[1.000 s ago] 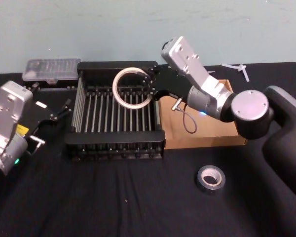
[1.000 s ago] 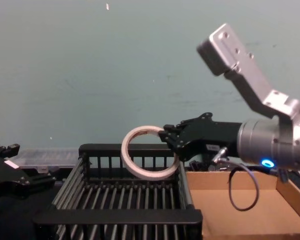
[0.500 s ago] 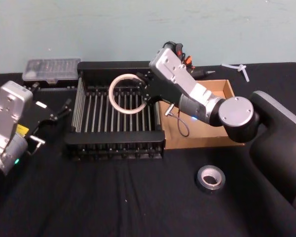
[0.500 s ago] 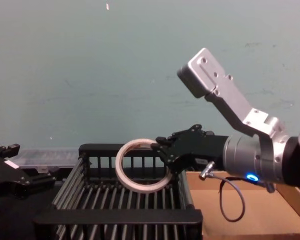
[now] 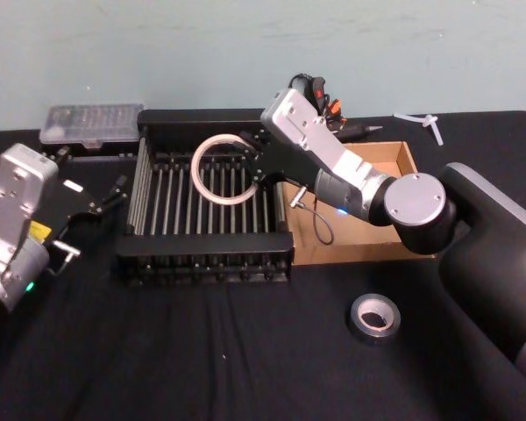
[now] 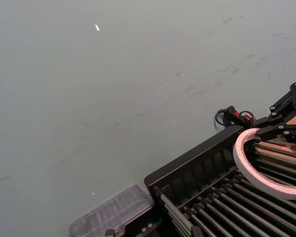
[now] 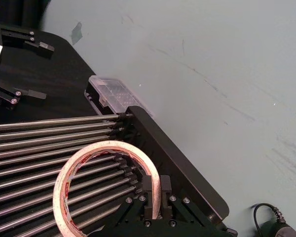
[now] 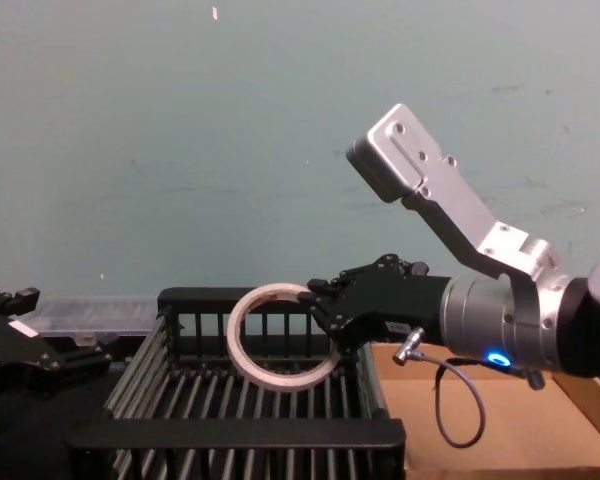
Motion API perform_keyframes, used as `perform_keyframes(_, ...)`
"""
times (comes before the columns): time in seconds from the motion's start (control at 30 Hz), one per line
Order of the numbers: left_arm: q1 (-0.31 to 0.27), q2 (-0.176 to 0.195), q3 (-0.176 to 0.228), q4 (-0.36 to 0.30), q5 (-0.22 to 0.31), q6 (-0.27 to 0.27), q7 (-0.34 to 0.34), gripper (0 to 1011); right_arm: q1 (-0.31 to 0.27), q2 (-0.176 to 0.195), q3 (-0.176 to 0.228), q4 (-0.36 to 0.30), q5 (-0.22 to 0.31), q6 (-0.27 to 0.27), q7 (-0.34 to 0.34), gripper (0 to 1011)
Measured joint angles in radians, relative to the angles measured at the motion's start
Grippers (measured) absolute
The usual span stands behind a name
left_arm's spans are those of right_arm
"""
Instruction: Pick up the white tape and place it into the black box , Pick up the silver tape and place it into the brown box.
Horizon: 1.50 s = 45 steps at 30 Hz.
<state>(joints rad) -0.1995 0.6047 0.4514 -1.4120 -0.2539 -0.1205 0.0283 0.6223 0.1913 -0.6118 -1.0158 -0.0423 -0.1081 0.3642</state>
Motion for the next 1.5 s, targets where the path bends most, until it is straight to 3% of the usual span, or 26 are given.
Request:
perform_keyframes(0.23,0.000,0.000,0.000,0.000,0.000,0.000,0.000,1001,0.000,0.001,0.000,-0.002,0.003,0.001,0.000,147)
perform_keyframes(1.13,0.000,0.000,0.000,0.000,0.000,0.000,0.000,1001,-0.001,0.003,0.000,-0.005,0.007,0.001,0.002,973)
perform_keyframes(1.5,0.000,0.000,0.000,0.000,0.000,0.000,0.000,1001,-0.003,0.004,0.004,-0.010,0.007,0.001,0.004,1002)
